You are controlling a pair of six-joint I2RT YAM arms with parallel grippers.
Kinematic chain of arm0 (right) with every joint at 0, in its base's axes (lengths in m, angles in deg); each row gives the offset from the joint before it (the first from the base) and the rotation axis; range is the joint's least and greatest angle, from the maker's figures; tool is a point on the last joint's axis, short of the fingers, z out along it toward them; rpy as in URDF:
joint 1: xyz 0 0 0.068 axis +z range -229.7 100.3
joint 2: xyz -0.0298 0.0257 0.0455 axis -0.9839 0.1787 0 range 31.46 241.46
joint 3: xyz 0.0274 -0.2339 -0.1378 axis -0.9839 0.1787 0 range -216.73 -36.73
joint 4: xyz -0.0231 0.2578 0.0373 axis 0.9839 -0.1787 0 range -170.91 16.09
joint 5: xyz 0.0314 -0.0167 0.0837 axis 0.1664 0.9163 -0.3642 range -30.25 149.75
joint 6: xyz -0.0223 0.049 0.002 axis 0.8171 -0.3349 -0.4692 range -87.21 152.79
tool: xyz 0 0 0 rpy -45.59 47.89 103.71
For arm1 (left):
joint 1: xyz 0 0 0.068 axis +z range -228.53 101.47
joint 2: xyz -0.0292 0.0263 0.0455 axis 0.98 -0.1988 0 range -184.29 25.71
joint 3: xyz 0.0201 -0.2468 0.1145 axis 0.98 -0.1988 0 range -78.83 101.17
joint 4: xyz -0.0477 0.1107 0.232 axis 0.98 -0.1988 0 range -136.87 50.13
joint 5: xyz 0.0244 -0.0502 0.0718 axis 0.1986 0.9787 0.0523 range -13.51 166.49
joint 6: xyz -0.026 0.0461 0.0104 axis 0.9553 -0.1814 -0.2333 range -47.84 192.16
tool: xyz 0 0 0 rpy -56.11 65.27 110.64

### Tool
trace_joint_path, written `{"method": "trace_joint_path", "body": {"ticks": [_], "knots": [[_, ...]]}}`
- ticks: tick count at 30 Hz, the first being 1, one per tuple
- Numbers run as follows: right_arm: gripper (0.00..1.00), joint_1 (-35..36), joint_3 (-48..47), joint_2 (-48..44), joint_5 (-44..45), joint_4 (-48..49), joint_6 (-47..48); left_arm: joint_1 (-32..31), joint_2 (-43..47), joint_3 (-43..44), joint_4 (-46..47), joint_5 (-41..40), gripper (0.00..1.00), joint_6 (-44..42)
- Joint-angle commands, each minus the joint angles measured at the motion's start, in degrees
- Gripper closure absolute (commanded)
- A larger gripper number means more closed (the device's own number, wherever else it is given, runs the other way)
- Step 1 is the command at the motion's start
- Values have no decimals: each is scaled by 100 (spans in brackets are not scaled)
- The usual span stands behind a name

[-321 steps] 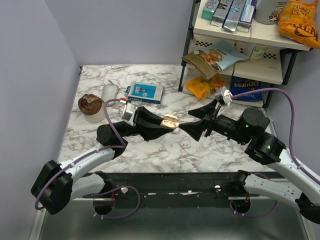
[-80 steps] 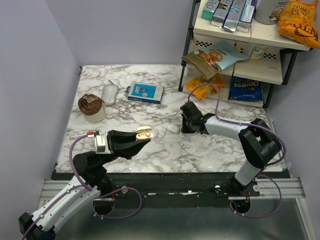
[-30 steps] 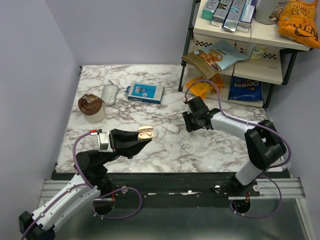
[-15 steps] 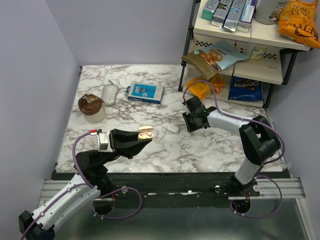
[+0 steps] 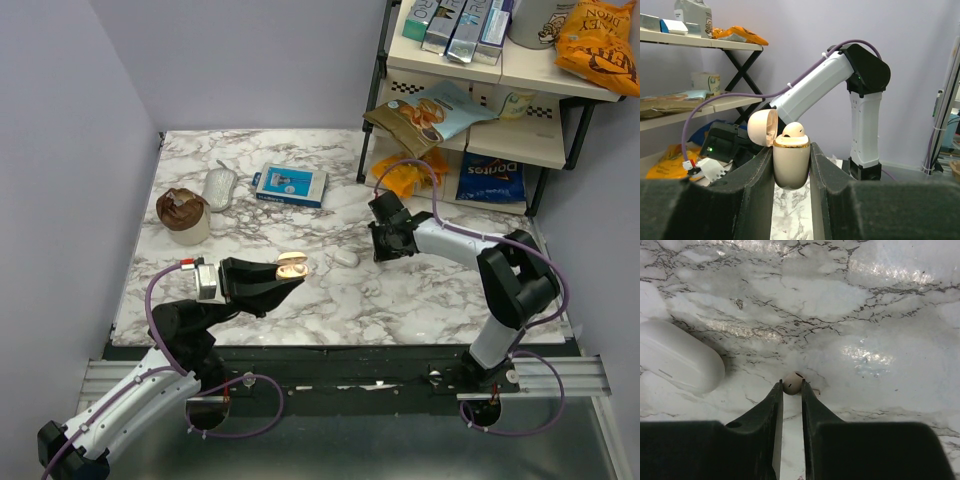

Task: Insert the wireless bluetooth earbuds into the charging case
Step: Pick up the earbud from the center of the board.

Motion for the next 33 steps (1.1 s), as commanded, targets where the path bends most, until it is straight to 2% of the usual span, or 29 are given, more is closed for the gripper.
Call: {"method": "trace_joint_path", "body": {"ticks": [1,8,9,10,12,13,16,19,21,23,28,33], "knots": [[99,34,151,37,-189,-32,-1281,-34,25,-6,162,13,100,85],[99,-27,846,-728,-278,557,-3724,-42,7,11,101,-13,100,85],[96,-54,881,-816,-295,592,-4075,-42,7,29,92,-13,100,94],[85,-71,890,-825,-243,610,-4200,-42,16,38,66,-22,100,77],[72,-89,803,-817,-199,584,-4263,-51,25,38,57,-31,100,77],[61,-98,750,-773,-138,506,-4219,-51,16,38,57,-31,100,85],[50,-115,425,-650,-15,191,-3756,-60,25,38,57,-39,100,77],[46,-115,135,-588,74,-83,-3019,-60,7,38,48,-31,100,59],[45,-115,-40,-527,91,-180,-2551,-60,-10,29,48,-31,100,50],[48,-115,-129,-483,-32,-250,-1699,-69,-19,29,40,-22,100,50],[55,-89,29,-702,135,-478,-223,-60,-10,38,-48,-31,100,-3],[55,-10,116,-816,101,-664,465,-69,-142,38,4,-13,100,-11]]}}
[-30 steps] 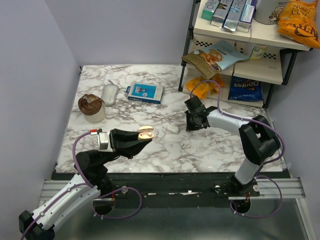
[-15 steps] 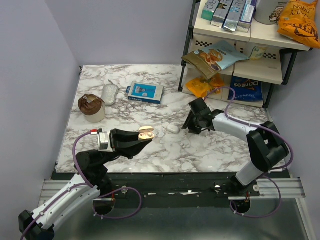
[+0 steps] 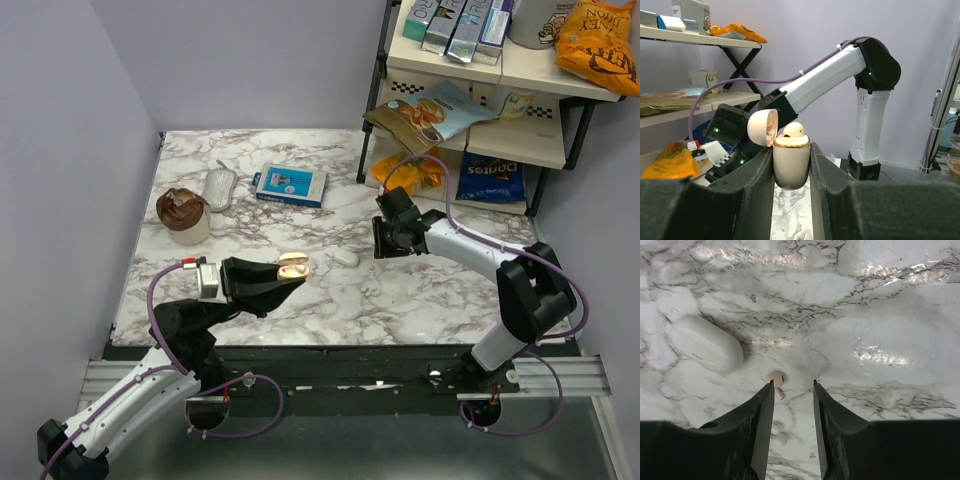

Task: Insert the wireless bluetooth earbuds into the charging case
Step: Pick up the earbud from the center of the board.

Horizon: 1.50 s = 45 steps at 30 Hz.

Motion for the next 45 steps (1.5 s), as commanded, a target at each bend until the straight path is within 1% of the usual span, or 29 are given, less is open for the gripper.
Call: {"method": "trace_joint_path", "body": {"ticks": [1,4,7,13,27,40,45], "knots": [[53,134,104,-196,37,-338,1045,-29,-136,38,76,-9,100,-40],[48,327,16,-109,-121,-303,1106,-29,-267,46,234,26,100,21],[46,503,-195,173,-130,-356,1133,-38,-320,73,253,44,100,57],[44,601,-502,454,-130,-408,1080,-56,-154,38,95,-18,100,-13],[50,609,-371,867,28,-338,1080,-73,-118,20,33,-53,100,-31],[60,609,-406,1105,-7,-259,1089,-82,-74,11,-29,-79,100,-40],[58,601,-371,1123,-34,-198,1071,-91,-83,20,-37,-97,100,-40]]}}
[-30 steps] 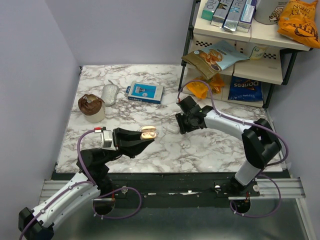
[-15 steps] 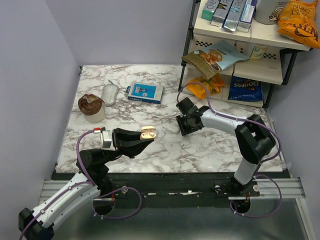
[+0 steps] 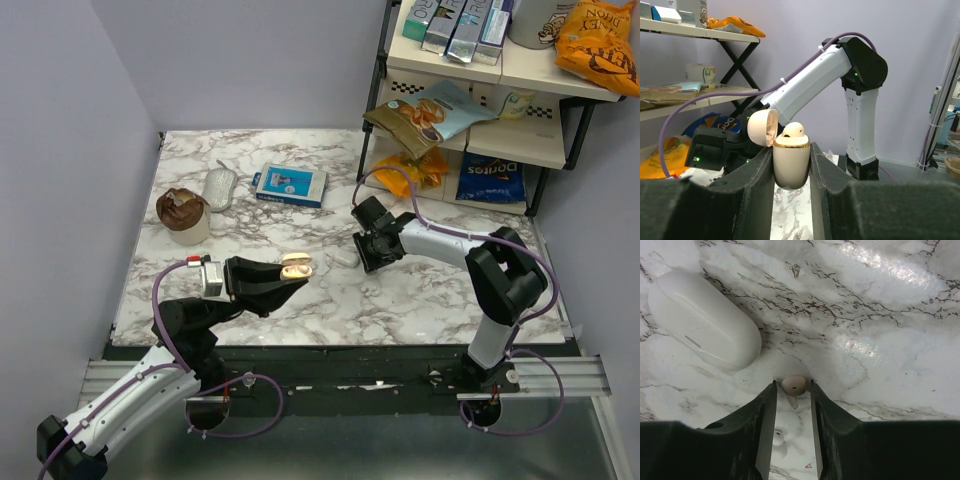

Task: Insert the wireless bluetooth earbuds into the charging case
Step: Pick up the earbud from the center of the board, then place the earbud in the charging case.

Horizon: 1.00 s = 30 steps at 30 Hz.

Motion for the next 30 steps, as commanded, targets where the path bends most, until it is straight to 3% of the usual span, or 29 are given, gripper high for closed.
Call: {"method": "trace_joint_path", "body": {"ticks": [1,4,15,20,25,30], "knots": [[58,4,5,183,1,73,35,-41,59,11,-37,-84,100,-46],[58,4,-13,209,-8,91,44,-41,59,20,-37,-84,100,-55],[87,12,215,-80,36,152,-114,-58,50,29,-55,-83,100,-64],[99,4,382,-1141,370,293,-421,-58,-11,108,-125,-92,100,-108],[99,-5,636,-2294,538,669,-676,-76,-143,187,-117,-197,100,-134],[99,4,1234,-3935,73,1583,-869,-137,-547,222,322,-303,100,-187]]}}
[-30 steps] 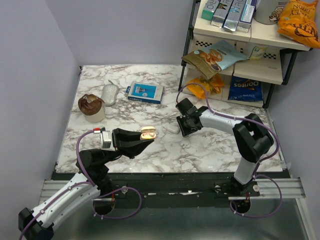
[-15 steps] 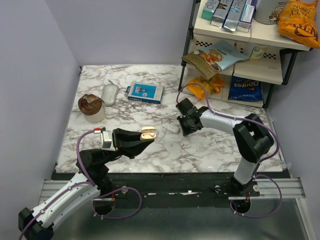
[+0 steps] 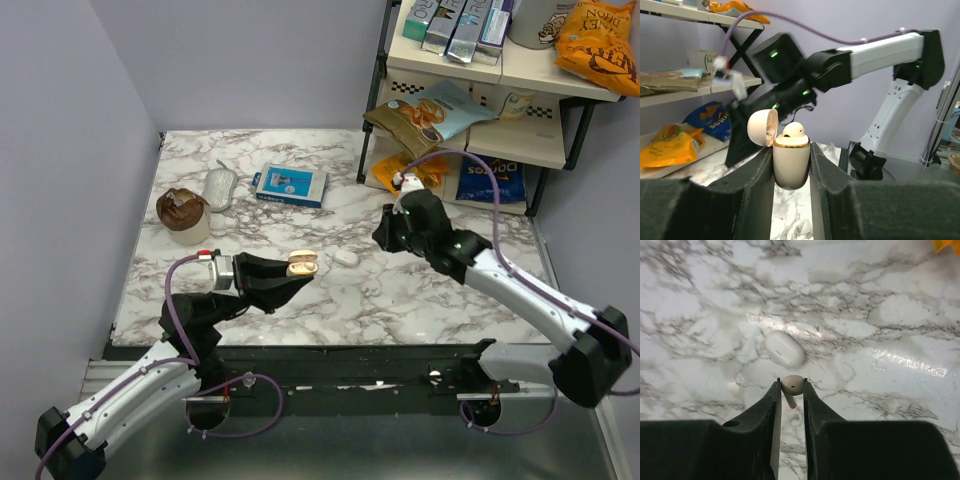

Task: Insert the wireless bluetooth earbuds into the charging case
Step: Place the earbud in the charging case.

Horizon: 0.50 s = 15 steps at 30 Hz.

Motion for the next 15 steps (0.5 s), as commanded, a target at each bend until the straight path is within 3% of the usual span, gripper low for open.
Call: {"method": "trace_joint_path", "body": {"ticks": [1,7,15], "knots": [[99,6,590,-1289,-363,1331,-323,-96,-355,187,497,-242,100,-198],[99,15,1909,-2951,-988,3811,-1086,-333,-1163,415,1174,-716,100,-681],[99,15,1857,-3146,-2049,4772,-1501,-562,-2297,934,2133,-954,100,-1226]]}}
